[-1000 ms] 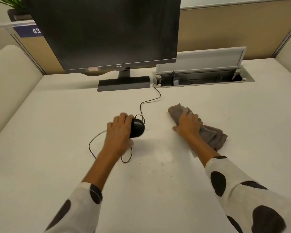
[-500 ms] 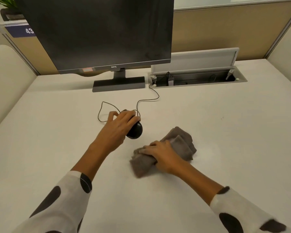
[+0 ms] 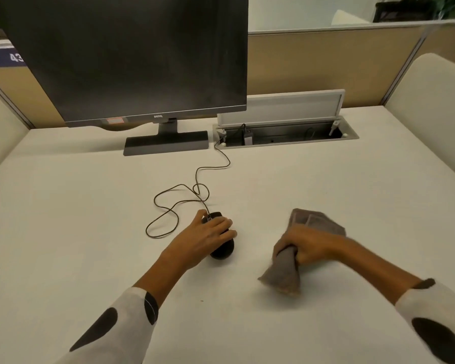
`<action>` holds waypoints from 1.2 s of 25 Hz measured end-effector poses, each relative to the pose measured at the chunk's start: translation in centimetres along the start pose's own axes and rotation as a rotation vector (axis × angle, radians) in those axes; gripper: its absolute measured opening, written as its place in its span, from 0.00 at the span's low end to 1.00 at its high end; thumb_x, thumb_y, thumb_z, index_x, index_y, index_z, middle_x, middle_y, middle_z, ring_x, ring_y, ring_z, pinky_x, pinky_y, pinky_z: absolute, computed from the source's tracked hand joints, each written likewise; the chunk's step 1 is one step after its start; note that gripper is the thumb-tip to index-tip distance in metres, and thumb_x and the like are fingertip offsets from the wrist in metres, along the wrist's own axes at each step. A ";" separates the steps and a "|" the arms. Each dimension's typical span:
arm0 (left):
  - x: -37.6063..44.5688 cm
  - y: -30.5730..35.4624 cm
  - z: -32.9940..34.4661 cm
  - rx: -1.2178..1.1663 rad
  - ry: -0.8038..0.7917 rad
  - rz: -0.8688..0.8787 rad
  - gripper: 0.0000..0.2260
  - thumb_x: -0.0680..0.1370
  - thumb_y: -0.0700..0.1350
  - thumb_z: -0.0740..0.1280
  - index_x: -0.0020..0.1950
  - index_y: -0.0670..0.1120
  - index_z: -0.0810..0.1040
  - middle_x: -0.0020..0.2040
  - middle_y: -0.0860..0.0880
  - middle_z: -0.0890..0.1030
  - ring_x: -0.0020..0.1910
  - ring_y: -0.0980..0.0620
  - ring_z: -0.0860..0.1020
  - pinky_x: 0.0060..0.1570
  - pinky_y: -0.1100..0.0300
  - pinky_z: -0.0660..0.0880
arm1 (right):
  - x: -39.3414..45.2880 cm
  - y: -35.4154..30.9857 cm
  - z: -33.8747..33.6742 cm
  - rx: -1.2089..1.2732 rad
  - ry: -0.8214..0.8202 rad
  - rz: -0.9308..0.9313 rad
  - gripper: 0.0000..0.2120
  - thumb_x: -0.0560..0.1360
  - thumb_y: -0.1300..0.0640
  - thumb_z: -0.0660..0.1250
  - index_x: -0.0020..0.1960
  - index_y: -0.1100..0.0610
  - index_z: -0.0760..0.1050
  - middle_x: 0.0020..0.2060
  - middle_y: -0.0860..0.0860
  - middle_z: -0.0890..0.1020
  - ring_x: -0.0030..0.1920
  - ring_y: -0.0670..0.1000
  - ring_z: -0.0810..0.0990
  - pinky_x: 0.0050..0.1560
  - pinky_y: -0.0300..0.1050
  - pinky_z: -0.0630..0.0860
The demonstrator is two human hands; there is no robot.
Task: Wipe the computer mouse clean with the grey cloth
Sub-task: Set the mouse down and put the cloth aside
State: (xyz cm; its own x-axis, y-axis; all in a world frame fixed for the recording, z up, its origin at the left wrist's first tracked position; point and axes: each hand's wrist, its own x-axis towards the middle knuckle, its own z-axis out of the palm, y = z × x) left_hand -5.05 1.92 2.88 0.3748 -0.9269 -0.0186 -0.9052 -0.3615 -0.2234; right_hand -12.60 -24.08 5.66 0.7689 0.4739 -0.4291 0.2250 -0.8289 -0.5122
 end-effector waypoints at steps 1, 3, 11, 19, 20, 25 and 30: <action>0.0 0.1 0.1 0.015 -0.004 0.030 0.31 0.60 0.37 0.75 0.59 0.51 0.68 0.60 0.49 0.76 0.59 0.49 0.75 0.53 0.49 0.73 | -0.2 1.2 -1.6 -0.010 0.025 0.051 0.22 0.61 0.69 0.63 0.49 0.51 0.81 0.45 0.47 0.86 0.43 0.35 0.79 0.47 0.32 0.74; 0.1 0.2 0.4 0.017 -0.010 0.088 0.31 0.60 0.38 0.75 0.59 0.51 0.67 0.62 0.49 0.75 0.62 0.48 0.74 0.55 0.49 0.73 | -0.3 3.6 -4.9 0.017 0.178 0.157 0.22 0.61 0.71 0.63 0.49 0.53 0.82 0.44 0.50 0.85 0.44 0.39 0.80 0.50 0.36 0.76; -0.2 0.1 1.5 -0.014 0.028 0.055 0.38 0.59 0.39 0.77 0.65 0.56 0.65 0.69 0.44 0.69 0.64 0.45 0.72 0.56 0.49 0.75 | 7.8 6.1 -7.2 0.214 0.749 0.305 0.21 0.75 0.68 0.64 0.67 0.63 0.67 0.65 0.62 0.73 0.64 0.63 0.70 0.68 0.58 0.65; -3.2 1.0 3.7 -0.473 0.186 -0.607 0.36 0.67 0.30 0.67 0.72 0.49 0.60 0.72 0.43 0.65 0.67 0.42 0.69 0.64 0.49 0.68 | 10.4 5.0 1.8 -0.408 0.674 0.266 0.33 0.73 0.65 0.62 0.74 0.54 0.52 0.74 0.56 0.59 0.74 0.57 0.54 0.73 0.64 0.47; -3.3 1.2 3.9 -0.559 0.177 -0.673 0.33 0.70 0.32 0.64 0.72 0.49 0.59 0.72 0.44 0.64 0.69 0.44 0.66 0.67 0.49 0.64 | 10.4 5.0 2.2 -0.432 0.633 0.270 0.35 0.73 0.64 0.62 0.75 0.54 0.49 0.75 0.56 0.55 0.75 0.56 0.51 0.73 0.65 0.44; -3.7 2.6 4.1 -0.798 0.187 -0.817 0.25 0.75 0.36 0.61 0.72 0.46 0.61 0.72 0.45 0.65 0.71 0.47 0.62 0.72 0.52 0.56 | 8.2 5.1 0.3 -0.328 0.590 0.234 0.41 0.72 0.55 0.68 0.75 0.50 0.45 0.76 0.54 0.53 0.76 0.55 0.47 0.73 0.62 0.43; -4.2 3.5 4.3 -0.886 0.152 -0.778 0.26 0.76 0.45 0.65 0.72 0.47 0.61 0.74 0.47 0.63 0.74 0.49 0.56 0.73 0.51 0.51 | 3.5 6.7 -0.2 -0.238 0.910 0.535 0.31 0.67 0.51 0.75 0.67 0.48 0.68 0.69 0.54 0.70 0.70 0.59 0.62 0.66 0.68 0.57</action>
State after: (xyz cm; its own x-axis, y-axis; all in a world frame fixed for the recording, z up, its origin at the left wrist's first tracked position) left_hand -8.98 5.02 -2.01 0.9114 -0.4088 -0.0466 -0.2910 -0.7205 0.6295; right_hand -8.26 -28.06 0.87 0.9358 -0.2835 0.2095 -0.2367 -0.9458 -0.2226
